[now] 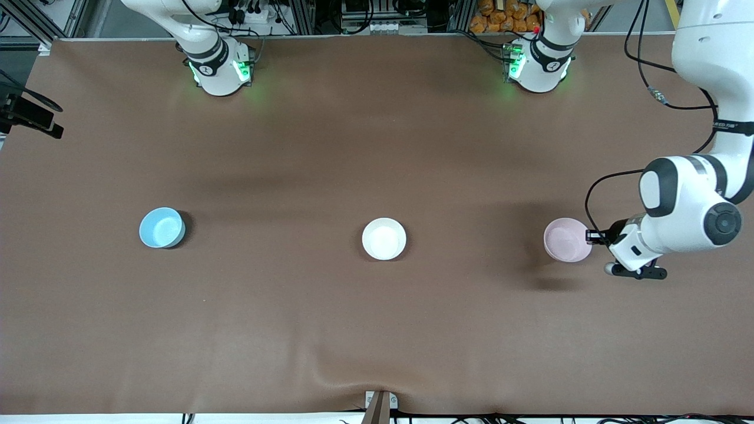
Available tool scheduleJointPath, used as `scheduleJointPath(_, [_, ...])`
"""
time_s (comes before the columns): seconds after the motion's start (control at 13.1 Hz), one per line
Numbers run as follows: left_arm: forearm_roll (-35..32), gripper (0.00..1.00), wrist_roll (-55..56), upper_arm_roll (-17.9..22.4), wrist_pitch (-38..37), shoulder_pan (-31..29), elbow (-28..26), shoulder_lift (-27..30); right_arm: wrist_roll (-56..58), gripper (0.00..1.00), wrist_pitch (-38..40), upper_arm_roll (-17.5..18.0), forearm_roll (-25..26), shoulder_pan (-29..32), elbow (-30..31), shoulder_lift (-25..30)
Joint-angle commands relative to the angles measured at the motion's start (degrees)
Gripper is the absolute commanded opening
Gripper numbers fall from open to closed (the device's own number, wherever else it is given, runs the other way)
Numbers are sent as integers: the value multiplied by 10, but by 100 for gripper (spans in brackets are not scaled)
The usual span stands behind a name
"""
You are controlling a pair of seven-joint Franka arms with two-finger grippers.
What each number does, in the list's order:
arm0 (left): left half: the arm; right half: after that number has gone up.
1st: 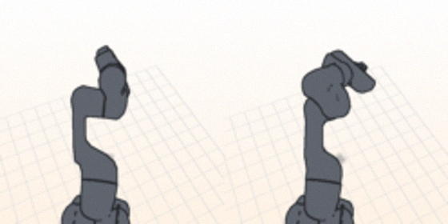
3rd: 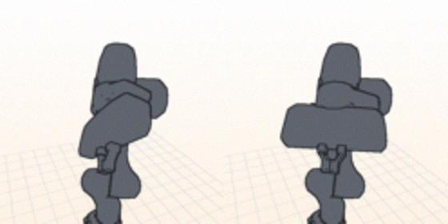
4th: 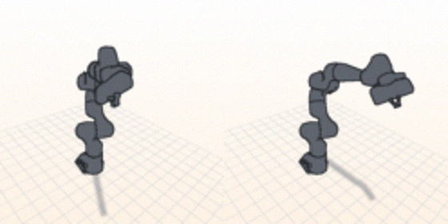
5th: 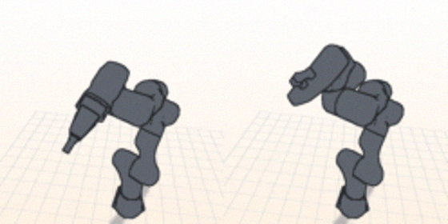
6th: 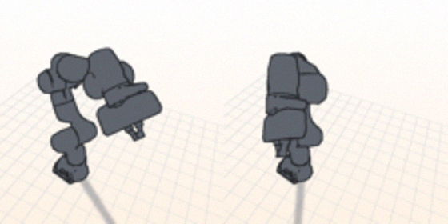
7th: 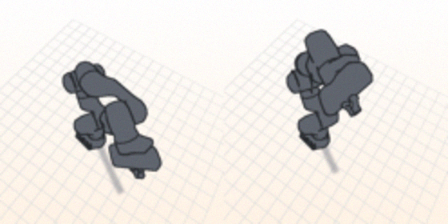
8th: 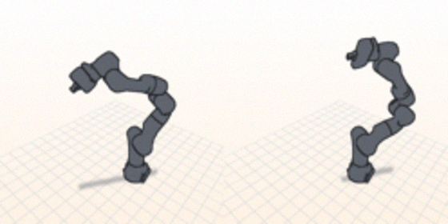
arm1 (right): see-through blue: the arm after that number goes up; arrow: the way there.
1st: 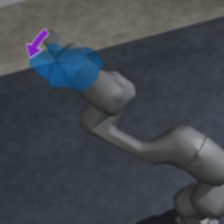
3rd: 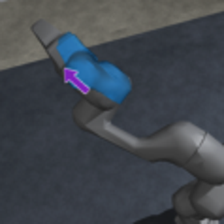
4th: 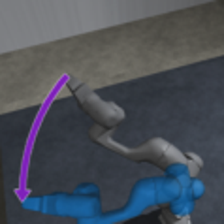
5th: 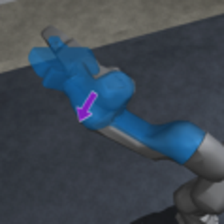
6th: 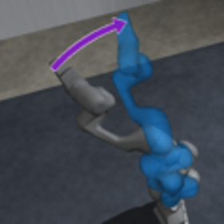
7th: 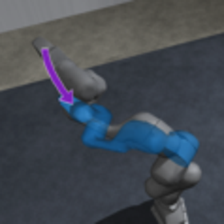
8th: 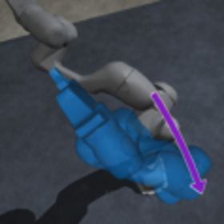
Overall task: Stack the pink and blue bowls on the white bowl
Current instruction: 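Carry the pink bowl with the left gripper over the white bowl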
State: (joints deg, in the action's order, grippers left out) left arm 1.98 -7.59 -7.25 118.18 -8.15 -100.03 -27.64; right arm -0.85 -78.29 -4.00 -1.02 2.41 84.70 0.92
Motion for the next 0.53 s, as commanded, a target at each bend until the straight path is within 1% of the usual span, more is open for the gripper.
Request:
scheduleJointPath(0.0, [28,0,31,-35,-19,2,32,4,-9,100,1,0,0,0,-4,-1])
scheduleJointPath(0.15, [49,0,70,-59,-19,19,58,-3,-9,100,1,0,1,0,-4,-1])
scheduleJointPath(0.23, [49,0,91,-62,-19,39,75,-9,-9,100,1,0,1,0,-4,-1])
scheduleJointPath(0.46, [45,0,205,-61,-18,127,113,-35,-9,100,1,0,0,0,-4,-1])
